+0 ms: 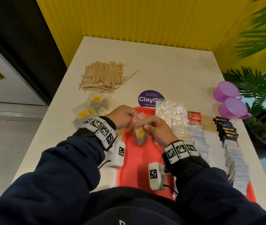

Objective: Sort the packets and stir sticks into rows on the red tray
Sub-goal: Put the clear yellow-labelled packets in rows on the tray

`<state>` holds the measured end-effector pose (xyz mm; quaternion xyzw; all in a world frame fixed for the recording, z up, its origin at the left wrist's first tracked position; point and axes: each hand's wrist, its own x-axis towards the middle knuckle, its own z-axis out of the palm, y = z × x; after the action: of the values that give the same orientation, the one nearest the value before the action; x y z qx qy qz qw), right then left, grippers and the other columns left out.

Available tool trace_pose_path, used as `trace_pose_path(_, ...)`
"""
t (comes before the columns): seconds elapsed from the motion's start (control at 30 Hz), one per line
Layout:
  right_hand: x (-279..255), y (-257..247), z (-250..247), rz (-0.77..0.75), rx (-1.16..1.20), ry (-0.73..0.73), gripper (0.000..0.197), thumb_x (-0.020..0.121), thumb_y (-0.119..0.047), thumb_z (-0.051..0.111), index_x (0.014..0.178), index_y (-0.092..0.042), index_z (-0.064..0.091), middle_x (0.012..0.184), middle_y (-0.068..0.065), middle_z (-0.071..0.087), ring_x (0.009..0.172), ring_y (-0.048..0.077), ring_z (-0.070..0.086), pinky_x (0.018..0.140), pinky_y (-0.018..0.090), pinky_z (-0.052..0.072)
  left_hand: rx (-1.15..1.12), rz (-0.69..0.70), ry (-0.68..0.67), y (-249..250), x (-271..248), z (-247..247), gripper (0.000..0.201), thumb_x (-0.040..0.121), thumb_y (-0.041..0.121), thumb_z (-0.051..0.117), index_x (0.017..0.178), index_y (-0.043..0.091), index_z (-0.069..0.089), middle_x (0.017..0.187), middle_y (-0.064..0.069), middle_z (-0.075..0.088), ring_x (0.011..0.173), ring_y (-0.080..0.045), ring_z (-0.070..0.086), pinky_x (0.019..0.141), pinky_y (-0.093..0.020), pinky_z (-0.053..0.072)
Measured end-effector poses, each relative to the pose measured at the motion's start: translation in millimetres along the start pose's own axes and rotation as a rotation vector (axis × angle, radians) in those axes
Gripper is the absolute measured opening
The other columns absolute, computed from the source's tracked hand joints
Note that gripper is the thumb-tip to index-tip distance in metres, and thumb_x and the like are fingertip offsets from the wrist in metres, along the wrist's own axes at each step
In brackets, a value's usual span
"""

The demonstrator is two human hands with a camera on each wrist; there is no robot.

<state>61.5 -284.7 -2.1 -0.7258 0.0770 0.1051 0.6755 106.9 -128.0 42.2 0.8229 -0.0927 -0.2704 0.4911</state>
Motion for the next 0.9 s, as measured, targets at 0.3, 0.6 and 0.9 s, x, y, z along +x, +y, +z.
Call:
trace_pose_path(0.3, 6, 4, 0, -0.012, 0.105, 0.137, 0.038, 0.078, 0.023, 0.048, 0.067, -0.013, 0.045, 0.058, -0.008, 0.052, 0.050, 0.000, 0.046, 0.049, 0.012, 0.039, -0.274, -0.050, -0.020, 3, -3, 1, 0.065, 0.072, -0.032, 0.022, 0.119, 0.007, 0.044, 0.115, -0.011, 0.050, 0.070, -0.003, 0.047, 0.034, -0.008, 0.026)
trace_pose_path(0.6, 7, 9, 3, 0.016, -0.063, 0.073, 0.035, 0.082, 0.013, 0.055, 0.102, -0.016, 0.054, 0.086, 0.000, 0.059, 0.077, 0.010, 0.055, 0.070, 0.021, 0.047, -0.066, -0.084, -0.040, -20, 4, 13, 0.054, 0.077, -0.022, 0.046, 0.126, 0.001, 0.047, 0.085, 0.007, 0.048, 0.072, 0.000, 0.045, 0.055, -0.001, 0.036)
trace_pose_path(0.9, 0, -4, 3, 0.028, -0.070, 0.106, 0.015, 0.087, 0.009, 0.051, 0.094, 0.000, 0.061, 0.080, 0.006, 0.061, 0.075, 0.013, 0.056, 0.071, 0.020, 0.048, -0.153, -0.077, -0.040, -26, 5, 24, 0.059, 0.064, 0.000, 0.076, 0.116, 0.012, 0.051, 0.103, -0.003, 0.058, 0.095, -0.015, 0.055, 0.089, -0.029, 0.046)
